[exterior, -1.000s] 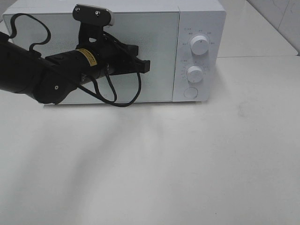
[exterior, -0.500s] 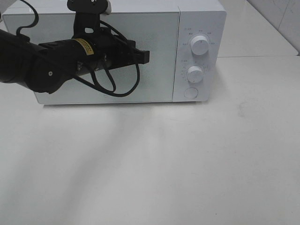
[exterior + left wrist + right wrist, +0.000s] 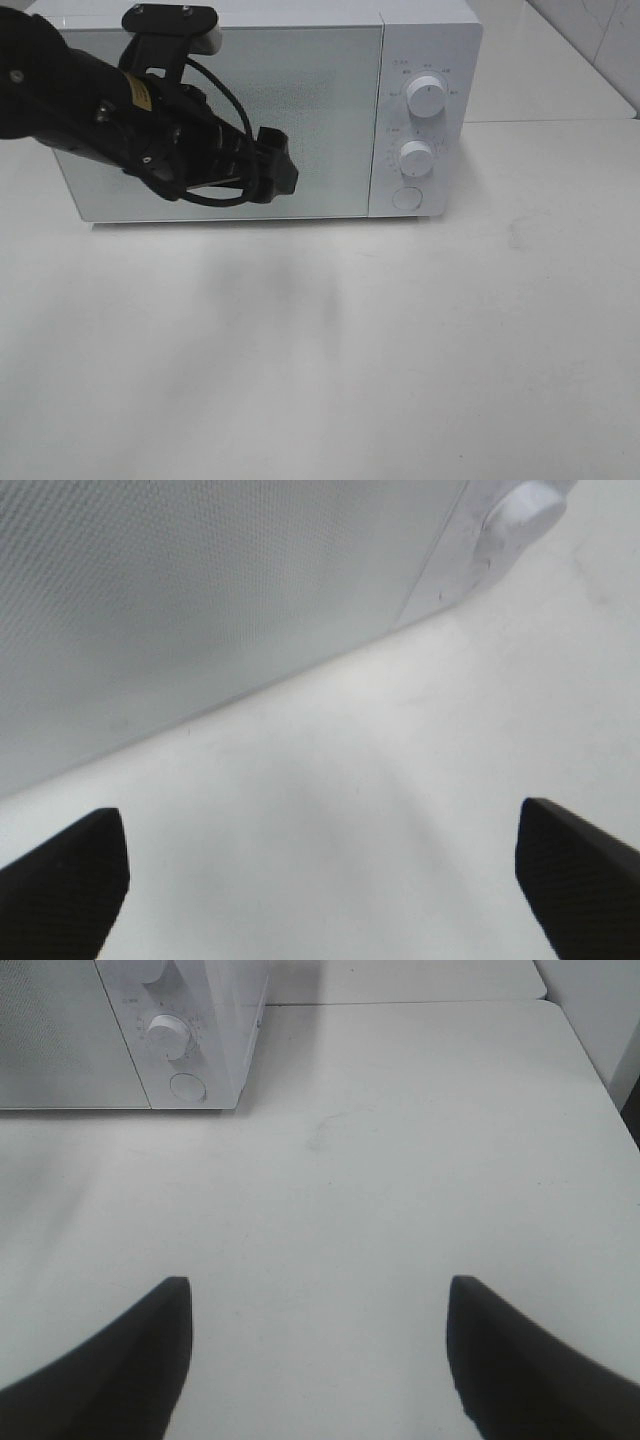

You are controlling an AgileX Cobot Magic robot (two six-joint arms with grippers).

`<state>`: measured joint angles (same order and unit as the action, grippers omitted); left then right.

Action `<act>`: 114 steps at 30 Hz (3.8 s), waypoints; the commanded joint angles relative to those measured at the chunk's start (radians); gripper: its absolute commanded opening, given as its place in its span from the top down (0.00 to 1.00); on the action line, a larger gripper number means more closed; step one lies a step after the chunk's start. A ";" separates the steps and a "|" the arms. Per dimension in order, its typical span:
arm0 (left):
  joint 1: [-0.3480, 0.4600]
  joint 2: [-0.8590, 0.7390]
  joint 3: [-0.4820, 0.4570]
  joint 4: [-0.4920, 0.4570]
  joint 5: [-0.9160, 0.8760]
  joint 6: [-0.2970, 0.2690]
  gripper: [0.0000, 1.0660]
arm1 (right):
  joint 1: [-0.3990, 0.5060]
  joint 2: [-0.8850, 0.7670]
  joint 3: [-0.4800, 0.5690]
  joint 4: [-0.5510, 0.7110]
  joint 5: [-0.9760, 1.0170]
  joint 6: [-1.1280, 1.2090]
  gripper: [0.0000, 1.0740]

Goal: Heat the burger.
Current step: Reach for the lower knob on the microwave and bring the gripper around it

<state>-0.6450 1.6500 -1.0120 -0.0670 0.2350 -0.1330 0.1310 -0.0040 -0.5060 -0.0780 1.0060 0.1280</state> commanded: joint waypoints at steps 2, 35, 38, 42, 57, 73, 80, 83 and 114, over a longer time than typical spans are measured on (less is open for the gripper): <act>-0.006 -0.071 0.003 -0.016 0.185 -0.018 0.04 | -0.003 -0.028 0.004 0.001 -0.010 -0.004 0.34; 0.311 -0.255 0.064 -0.055 0.746 0.064 0.04 | -0.003 -0.028 0.004 0.001 -0.010 -0.004 0.34; 0.387 -0.316 0.109 -0.064 0.746 0.084 0.04 | -0.003 -0.028 0.004 0.001 -0.010 -0.004 0.34; 0.496 -0.427 0.205 -0.056 0.761 0.096 0.04 | -0.003 -0.028 0.004 0.001 -0.010 -0.004 0.34; 0.548 -0.798 0.394 0.028 0.820 0.123 0.04 | -0.003 -0.028 0.004 0.001 -0.010 -0.004 0.34; 0.548 -1.188 0.494 0.050 0.836 0.116 0.04 | -0.003 -0.028 0.004 0.001 -0.010 -0.004 0.34; 0.548 -1.342 0.494 0.008 0.835 0.115 0.04 | -0.003 -0.028 0.004 0.001 -0.010 -0.004 0.34; 0.554 -1.432 0.494 0.003 0.835 0.115 0.04 | -0.003 -0.028 0.004 0.001 -0.010 -0.004 0.34; 0.678 -1.678 0.494 0.003 0.835 0.116 0.05 | -0.003 -0.028 0.004 0.003 -0.010 -0.004 0.34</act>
<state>0.0320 -0.0050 -0.5230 -0.0550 1.0710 -0.0110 0.1310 -0.0040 -0.5060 -0.0780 1.0060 0.1280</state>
